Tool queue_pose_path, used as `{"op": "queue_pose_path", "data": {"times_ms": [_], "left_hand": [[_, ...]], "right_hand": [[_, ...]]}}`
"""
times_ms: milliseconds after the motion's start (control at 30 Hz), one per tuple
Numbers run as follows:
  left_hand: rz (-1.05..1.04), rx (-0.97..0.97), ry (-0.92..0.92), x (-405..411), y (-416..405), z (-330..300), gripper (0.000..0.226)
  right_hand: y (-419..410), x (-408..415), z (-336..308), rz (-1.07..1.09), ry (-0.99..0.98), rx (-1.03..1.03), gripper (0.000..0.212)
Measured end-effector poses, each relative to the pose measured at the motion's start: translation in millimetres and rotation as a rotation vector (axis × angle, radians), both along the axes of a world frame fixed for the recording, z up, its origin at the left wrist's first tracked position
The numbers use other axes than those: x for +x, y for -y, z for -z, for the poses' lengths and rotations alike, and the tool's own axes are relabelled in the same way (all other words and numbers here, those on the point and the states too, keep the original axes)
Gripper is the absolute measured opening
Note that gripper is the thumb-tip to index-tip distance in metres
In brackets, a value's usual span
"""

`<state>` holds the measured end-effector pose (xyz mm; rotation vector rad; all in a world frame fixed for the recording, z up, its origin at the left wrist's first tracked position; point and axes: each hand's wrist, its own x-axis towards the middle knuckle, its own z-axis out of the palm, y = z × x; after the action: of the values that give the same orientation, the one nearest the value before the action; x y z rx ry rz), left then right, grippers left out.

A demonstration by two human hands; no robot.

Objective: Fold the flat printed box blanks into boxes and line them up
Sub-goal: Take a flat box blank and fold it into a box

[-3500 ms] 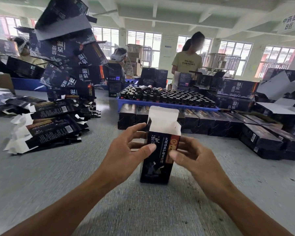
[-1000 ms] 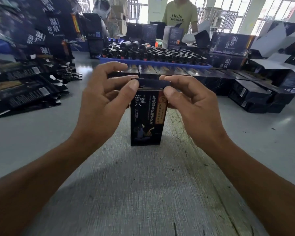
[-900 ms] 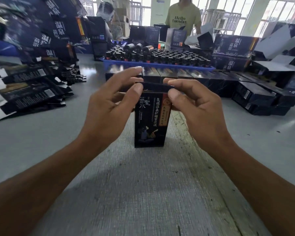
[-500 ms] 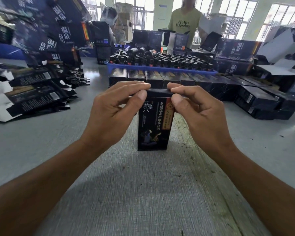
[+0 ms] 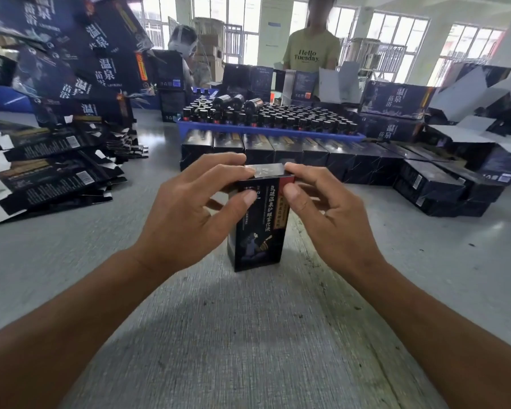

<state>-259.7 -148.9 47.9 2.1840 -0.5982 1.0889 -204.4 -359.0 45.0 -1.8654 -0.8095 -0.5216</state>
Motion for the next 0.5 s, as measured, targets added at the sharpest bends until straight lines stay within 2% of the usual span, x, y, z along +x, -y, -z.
{"op": "queue_pose_path", "data": {"times_ms": [100, 200, 300, 400, 500], "left_hand": [[-0.063, 0.012, -0.05, 3, 2, 7, 0.036], [-0.125, -0.089, -0.076, 7, 5, 11, 0.038], [-0.201, -0.201, -0.099, 12, -2, 12, 0.033], [-0.125, -0.467, -0.247, 19, -13, 14, 0.029], [-0.038, -0.702, -0.336, 25, -19, 18, 0.033]], "right_hand": [[0, 4, 5, 0.019, -0.01, -0.101, 0.042], [-6, 5, 16, -0.007, -0.104, -0.236, 0.069], [-15, 3, 26, -0.016, -0.152, -0.341, 0.083], [-21, -3, 33, -0.023, -0.075, -0.441, 0.088], [-23, -4, 34, 0.021, -0.004, -0.523, 0.089]]}}
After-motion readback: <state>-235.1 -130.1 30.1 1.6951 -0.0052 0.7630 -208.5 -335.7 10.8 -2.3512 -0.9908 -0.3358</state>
